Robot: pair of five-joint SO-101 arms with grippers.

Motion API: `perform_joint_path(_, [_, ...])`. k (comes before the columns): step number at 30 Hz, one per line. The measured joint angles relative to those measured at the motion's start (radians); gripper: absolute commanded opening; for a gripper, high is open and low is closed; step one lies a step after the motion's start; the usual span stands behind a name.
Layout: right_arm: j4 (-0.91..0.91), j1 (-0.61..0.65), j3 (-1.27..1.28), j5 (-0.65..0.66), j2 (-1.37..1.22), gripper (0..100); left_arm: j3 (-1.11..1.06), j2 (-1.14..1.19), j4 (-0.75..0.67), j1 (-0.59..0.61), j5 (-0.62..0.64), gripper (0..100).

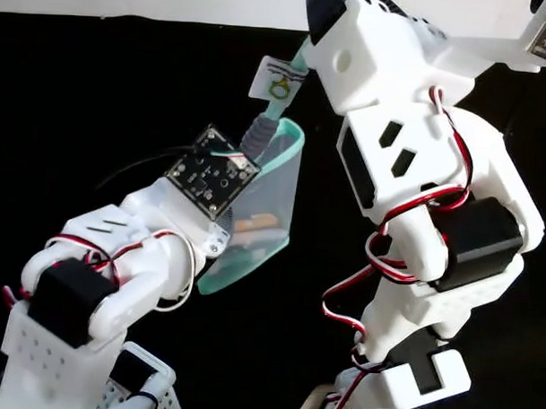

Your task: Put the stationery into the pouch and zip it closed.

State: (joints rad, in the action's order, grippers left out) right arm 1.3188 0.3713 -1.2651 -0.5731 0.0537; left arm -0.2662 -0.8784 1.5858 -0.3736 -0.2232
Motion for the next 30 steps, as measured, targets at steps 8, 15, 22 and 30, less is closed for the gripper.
perform_joint_path(8, [0.002, -0.155, 0.002, -0.002, -0.006, 0.5, 0.003, 0.000, 0.008, -0.002, -0.002, 1])
perform_joint_path(15, [0.003, -0.281, 0.086, -0.002, -0.005, 0.5, 0.005, 0.009, 0.006, -0.003, -0.002, 1])
perform_joint_path(22, [-0.107, -0.364, 0.292, -0.003, -0.005, 0.5, 0.006, 0.018, 0.005, -0.003, -0.002, 1])
perform_joint_path(30, [-0.262, -0.448, 0.514, -0.003, -0.002, 0.5, 0.006, 0.018, 0.005, -0.005, -0.002, 1])
